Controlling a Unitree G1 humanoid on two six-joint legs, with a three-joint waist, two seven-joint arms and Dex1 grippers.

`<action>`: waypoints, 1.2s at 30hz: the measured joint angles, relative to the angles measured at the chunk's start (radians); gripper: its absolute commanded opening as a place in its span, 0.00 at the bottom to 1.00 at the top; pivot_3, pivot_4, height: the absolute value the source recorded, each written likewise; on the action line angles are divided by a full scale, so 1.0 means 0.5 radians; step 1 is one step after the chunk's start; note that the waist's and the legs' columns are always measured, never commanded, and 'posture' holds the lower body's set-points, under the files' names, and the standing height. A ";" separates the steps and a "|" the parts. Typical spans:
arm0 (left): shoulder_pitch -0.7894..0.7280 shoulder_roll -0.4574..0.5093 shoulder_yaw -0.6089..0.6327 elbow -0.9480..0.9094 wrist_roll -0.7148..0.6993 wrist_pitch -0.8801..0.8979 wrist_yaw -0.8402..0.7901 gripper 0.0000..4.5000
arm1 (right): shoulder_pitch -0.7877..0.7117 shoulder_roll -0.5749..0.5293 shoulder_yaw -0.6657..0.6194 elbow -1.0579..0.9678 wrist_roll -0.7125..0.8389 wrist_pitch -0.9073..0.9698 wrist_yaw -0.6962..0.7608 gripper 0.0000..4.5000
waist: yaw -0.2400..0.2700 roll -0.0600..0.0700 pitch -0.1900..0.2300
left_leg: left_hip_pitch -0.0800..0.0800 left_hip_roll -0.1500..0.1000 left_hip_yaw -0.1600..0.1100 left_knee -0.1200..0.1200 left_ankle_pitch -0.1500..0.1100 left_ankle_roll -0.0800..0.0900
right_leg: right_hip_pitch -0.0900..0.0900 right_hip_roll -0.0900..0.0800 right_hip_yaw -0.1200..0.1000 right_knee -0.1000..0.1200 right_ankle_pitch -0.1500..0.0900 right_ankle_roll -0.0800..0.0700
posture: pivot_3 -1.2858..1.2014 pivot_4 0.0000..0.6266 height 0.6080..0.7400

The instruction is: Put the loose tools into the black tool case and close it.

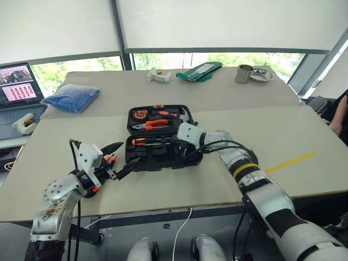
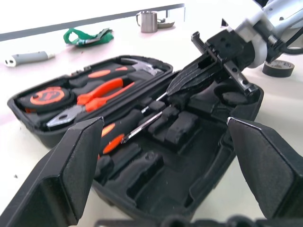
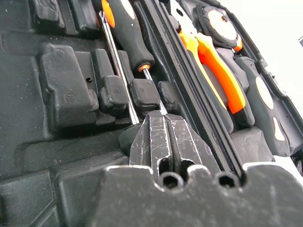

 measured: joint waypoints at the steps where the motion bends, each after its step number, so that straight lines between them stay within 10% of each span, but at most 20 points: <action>1: 0.026 0.000 0.032 0.002 -0.011 0.000 0.002 1.00 | 0.056 -0.003 -0.041 -0.070 0.085 0.028 0.075 0.18 | 0.002 0.000 0.000 | -0.002 0.001 0.001 0.000 0.000 0.000 | -0.002 0.000 0.000 0.000 0.000 0.000 | 0.52 0.24 1.00; 12: 0.631 0.128 0.817 0.302 -0.160 -0.222 -0.140 1.00 | 1.087 -0.378 -0.431 -1.758 1.007 0.511 0.540 0.99 | 0.041 -0.004 0.001 | -0.004 0.006 0.007 -0.001 -0.012 -0.003 | -0.009 0.000 0.002 -0.005 -0.009 0.000 | 0.52 0.24 1.00; 20: 0.680 0.340 1.118 0.883 -0.153 -0.229 -0.258 1.00 | 1.602 -0.502 -0.597 -2.229 1.253 0.661 0.445 0.99 | 0.084 -0.008 0.002 | 0.002 0.010 0.009 0.000 -0.025 -0.024 | -0.015 -0.006 -0.001 -0.008 -0.022 -0.013 | 0.52 0.24 1.00; 36: -0.766 0.607 -0.088 1.167 0.334 0.388 -0.264 1.00 | 1.348 -0.551 -0.569 -2.372 1.377 0.869 0.355 0.99 | 0.086 -0.018 0.000 | -0.004 0.012 0.018 0.004 -0.023 -0.012 | -0.011 0.014 0.001 -0.005 -0.005 -0.006 | 0.52 0.24 1.00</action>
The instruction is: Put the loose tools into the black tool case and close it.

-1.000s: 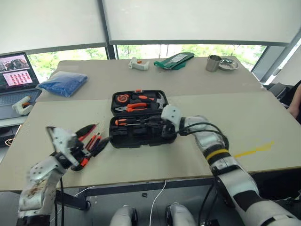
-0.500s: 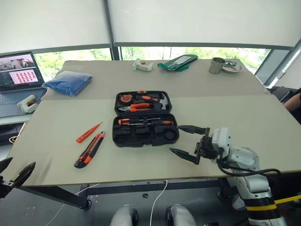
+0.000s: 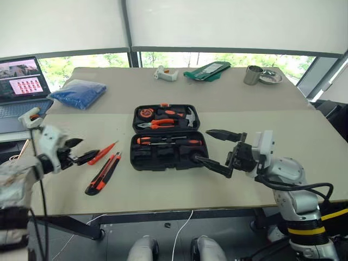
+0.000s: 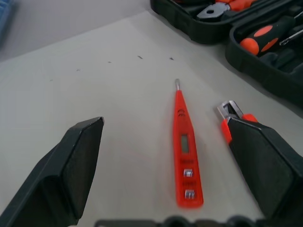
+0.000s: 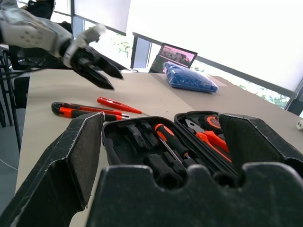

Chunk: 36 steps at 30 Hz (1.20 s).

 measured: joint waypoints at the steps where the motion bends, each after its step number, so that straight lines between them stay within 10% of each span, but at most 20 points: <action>1: -0.051 0.000 -0.051 0.073 0.051 -0.003 -0.006 1.00 | -0.003 0.001 0.009 0.001 -0.003 0.000 0.000 0.99 | -0.007 0.000 0.000 | 0.000 0.001 0.001 0.000 -0.001 -0.002 | 0.000 0.002 0.001 0.000 -0.001 -0.001 | 0.52 0.24 1.00; 7: -0.183 0.000 -0.178 0.339 0.184 -0.016 -0.070 1.00 | -0.016 0.001 0.010 0.002 -0.011 0.000 -0.025 0.99 | -0.018 -0.002 0.001 | 0.000 0.003 0.000 0.002 -0.003 -0.001 | 0.000 0.003 0.001 0.000 -0.005 0.005 | 0.52 0.24 1.00; 18: -0.189 -0.062 -0.151 0.432 0.222 -0.149 -0.121 0.12 | -0.009 -0.018 0.008 -0.005 -0.013 0.000 -0.037 1.00 | -0.007 -0.002 0.001 | 0.004 0.002 0.000 0.006 -0.003 0.000 | 0.002 -0.002 0.006 0.005 -0.006 0.006 | 0.52 0.24 1.00; 27: -0.353 -0.117 -0.120 0.406 0.133 -0.220 -0.324 0.11 | 0.023 -0.127 -0.040 0.000 -0.009 0.000 0.002 1.00 | 0.028 -0.005 0.003 | -0.001 0.001 0.000 0.011 -0.002 0.001 | 0.001 -0.002 0.005 0.006 -0.004 0.003 | 0.52 0.24 1.00; 36: -0.788 -0.374 -0.668 -0.015 0.353 -0.253 -0.631 0.11 | 0.002 -0.377 -0.150 0.237 -0.037 0.027 0.096 1.00 | 0.031 -0.006 0.003 | 0.000 -0.004 0.003 0.015 -0.004 0.007 | 0.004 0.002 0.012 0.004 -0.004 0.007 | 0.52 0.24 1.00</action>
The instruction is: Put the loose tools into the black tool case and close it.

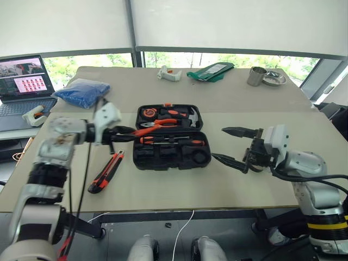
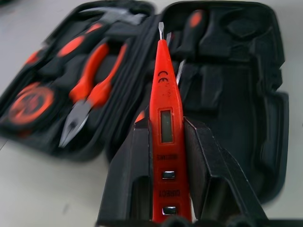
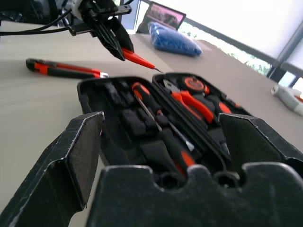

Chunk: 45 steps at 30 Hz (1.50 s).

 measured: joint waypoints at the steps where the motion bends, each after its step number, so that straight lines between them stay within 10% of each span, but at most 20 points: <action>1: -0.042 -0.044 -0.076 0.021 0.055 -0.015 -0.005 0.11 | 0.001 -0.014 0.002 0.020 -0.011 0.009 0.009 1.00 | -0.007 -0.001 0.001 | 0.000 0.001 0.000 0.000 0.000 0.000 | -0.001 0.002 0.001 0.000 0.000 0.000 | 0.52 0.24 1.00; 31: -0.240 -0.107 -0.351 0.418 0.506 -0.323 -0.118 0.11 | 0.084 -0.026 -0.001 -0.013 -0.041 0.050 -0.034 1.00 | -0.010 -0.001 0.001 | 0.003 0.004 -0.001 0.002 0.000 0.000 | -0.001 0.009 0.011 0.003 -0.002 0.003 | 0.52 0.24 1.00; 37: -0.094 -0.159 -0.178 0.359 0.255 -0.376 -0.216 0.64 | 0.084 -0.018 0.001 -0.014 -0.041 0.050 -0.029 1.00 | -0.008 -0.001 0.001 | 0.000 0.004 0.000 0.003 0.000 0.000 | -0.002 0.008 0.011 0.001 0.003 -0.004 | 0.52 0.24 1.00; 45: -0.087 -0.150 0.124 0.451 0.022 -0.655 -0.188 0.52 | 0.080 -0.006 0.005 -0.014 -0.036 0.058 0.005 1.00 | -0.002 -0.001 0.001 | 0.001 0.004 -0.002 0.008 0.000 0.000 | 0.001 0.009 0.011 0.003 0.001 0.000 | 0.52 0.24 1.00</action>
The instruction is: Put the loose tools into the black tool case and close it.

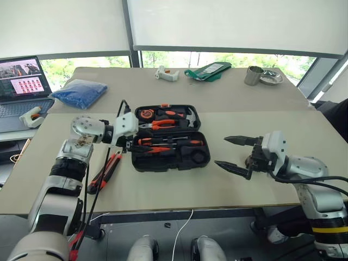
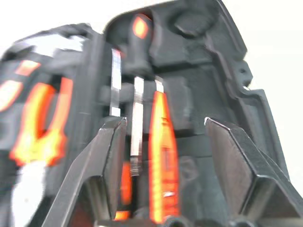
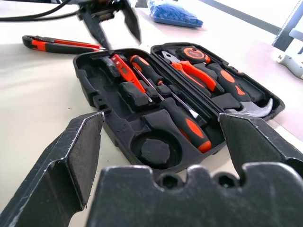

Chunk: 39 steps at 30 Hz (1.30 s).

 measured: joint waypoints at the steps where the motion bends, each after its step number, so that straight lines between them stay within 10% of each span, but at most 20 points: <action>1: 0.000 -0.022 0.021 0.028 -0.012 -0.006 0.018 0.47 | -0.004 0.005 0.004 0.000 0.000 0.000 0.001 1.00 | 0.001 0.000 0.000 | 0.000 0.000 0.000 0.001 0.000 0.000 | 0.000 0.000 0.000 0.000 0.000 0.001 | 0.52 0.24 1.00; 7: 0.018 -0.115 0.040 0.193 -0.037 -0.037 0.048 0.01 | -0.055 0.035 0.037 0.003 0.000 0.001 0.001 1.00 | -0.003 0.000 0.000 | -0.002 0.000 0.000 0.005 -0.001 0.001 | 0.000 0.001 0.000 0.001 0.001 0.001 | 0.52 0.24 1.00; 32: 0.104 -0.179 -0.011 0.407 0.127 -0.235 0.275 0.01 | 0.016 0.072 0.068 -0.051 0.002 0.108 -0.009 1.00 | -0.002 0.001 -0.001 | -0.002 0.002 -0.001 0.015 -0.003 0.004 | 0.003 0.001 0.001 0.003 0.005 0.001 | 0.52 0.24 1.00; 39: 0.490 -0.098 0.324 -0.087 -0.321 -0.066 0.166 0.51 | 0.033 0.106 0.045 -0.028 -0.006 -0.002 -0.013 1.00 | -0.015 0.001 -0.001 | -0.005 0.005 0.000 0.015 -0.003 0.005 | -0.001 0.002 0.001 0.002 0.007 -0.003 | 0.52 0.24 1.00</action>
